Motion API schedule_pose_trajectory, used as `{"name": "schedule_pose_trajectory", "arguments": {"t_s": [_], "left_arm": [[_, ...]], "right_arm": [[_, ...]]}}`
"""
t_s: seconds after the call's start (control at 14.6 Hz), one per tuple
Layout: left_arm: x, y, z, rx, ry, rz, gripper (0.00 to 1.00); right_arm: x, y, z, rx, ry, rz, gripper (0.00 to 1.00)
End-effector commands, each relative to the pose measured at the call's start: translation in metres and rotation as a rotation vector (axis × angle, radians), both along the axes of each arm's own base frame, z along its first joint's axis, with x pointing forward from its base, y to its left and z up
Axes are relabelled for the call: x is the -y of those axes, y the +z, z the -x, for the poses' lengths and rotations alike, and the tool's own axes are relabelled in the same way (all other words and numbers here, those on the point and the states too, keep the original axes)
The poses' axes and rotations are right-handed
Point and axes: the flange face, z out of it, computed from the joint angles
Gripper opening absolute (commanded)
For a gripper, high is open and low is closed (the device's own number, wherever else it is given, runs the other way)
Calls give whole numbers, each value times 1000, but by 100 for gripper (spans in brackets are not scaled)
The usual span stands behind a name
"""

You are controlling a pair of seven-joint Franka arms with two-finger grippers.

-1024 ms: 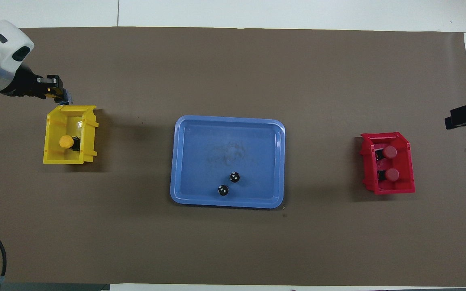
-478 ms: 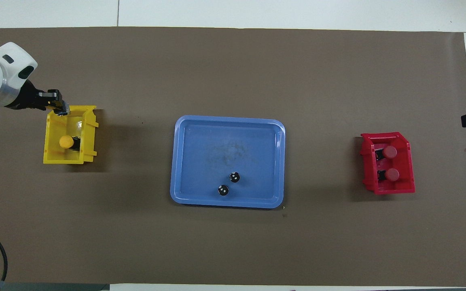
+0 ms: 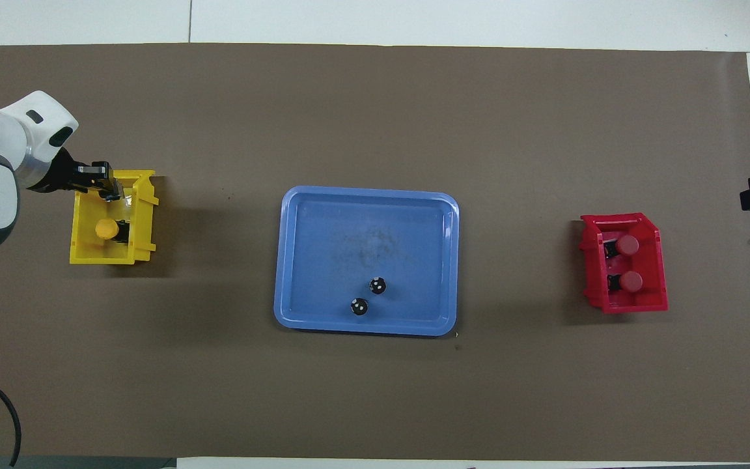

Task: Sort red and yellow buttons by color
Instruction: 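Lower the yellow button into the yellow bin and open the left gripper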

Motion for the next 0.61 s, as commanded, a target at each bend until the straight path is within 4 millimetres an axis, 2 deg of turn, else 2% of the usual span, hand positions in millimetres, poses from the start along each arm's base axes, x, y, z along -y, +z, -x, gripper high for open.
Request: {"name": "schedule_pose_trajectory", "arguments": {"t_s": [0.0, 0.34, 0.48, 0.55], "left_arm": [[2, -6, 10, 27, -25, -17, 1], [0, -30, 11, 41, -25, -19, 3], [-1, -29, 11, 42, -25, -19, 25], [-2, -30, 11, 42, -22, -20, 32]], "right_arm": [[2, -2, 3, -18, -14, 5, 100], [4, -2, 4, -19, -18, -1, 100], [3, -2, 3, -15, -17, -4, 100], [3, -3, 3, -17, -16, -5, 100]]}}
